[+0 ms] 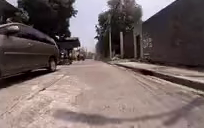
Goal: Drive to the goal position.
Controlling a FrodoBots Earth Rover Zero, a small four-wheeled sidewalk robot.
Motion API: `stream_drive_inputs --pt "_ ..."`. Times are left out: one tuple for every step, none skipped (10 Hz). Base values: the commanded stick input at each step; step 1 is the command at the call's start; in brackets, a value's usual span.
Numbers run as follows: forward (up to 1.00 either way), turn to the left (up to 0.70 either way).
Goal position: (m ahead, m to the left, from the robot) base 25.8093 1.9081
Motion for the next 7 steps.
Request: stream_drive_inputs --pt "1.0 0.0" --pt "1.0 0.0" --pt "1.0 0.0" --pt "1.0 0.0" --pt "1.0 0.0" --pt "1.0 0.0" --pt "1.0 0.0"
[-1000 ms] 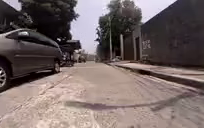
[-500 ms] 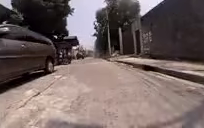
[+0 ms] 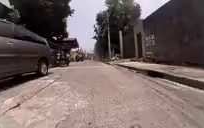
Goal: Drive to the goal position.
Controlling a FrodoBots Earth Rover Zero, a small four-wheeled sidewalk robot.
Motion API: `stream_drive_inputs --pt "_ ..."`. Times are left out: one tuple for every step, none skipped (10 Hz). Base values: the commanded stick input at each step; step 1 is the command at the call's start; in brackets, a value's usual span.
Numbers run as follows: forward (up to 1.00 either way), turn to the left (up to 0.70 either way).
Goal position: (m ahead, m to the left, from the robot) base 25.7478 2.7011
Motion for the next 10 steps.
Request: stream_drive_inputs --pt "1.0 0.0" --pt "1.0 0.0" --pt "1.0 0.0" --pt "1.0 0.0" --pt "1.0 0.0" --pt "1.0 -0.01" --pt "1.0 -0.02" --pt "1.0 -0.29" --pt "1.0 0.0" --pt "1.0 0.0"
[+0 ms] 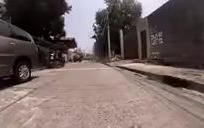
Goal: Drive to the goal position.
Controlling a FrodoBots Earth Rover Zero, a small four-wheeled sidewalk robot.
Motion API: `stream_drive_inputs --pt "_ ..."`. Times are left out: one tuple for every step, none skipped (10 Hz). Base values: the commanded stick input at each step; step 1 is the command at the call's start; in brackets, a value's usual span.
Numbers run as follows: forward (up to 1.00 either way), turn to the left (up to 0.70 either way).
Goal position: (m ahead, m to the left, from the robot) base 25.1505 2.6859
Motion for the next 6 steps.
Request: stream_drive_inputs --pt "1.0 0.0" --pt "1.0 0.0" --pt "1.0 0.0" --pt "1.0 0.0" --pt "1.0 0.0" --pt "1.0 0.0"
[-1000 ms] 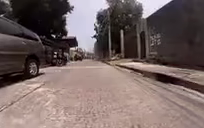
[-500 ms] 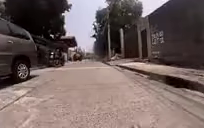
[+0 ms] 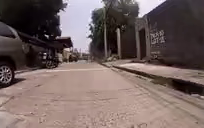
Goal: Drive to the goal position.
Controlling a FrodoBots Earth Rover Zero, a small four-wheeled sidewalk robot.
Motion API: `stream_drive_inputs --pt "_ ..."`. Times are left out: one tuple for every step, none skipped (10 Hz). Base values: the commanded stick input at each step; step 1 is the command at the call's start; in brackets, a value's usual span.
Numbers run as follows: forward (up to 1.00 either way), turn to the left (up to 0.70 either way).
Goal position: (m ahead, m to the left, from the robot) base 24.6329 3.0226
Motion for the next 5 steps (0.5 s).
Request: stream_drive_inputs --pt "1.0 0.0" --pt "1.0 0.0" --pt "1.0 0.0" --pt "1.0 0.0" --pt "1.0 0.0"
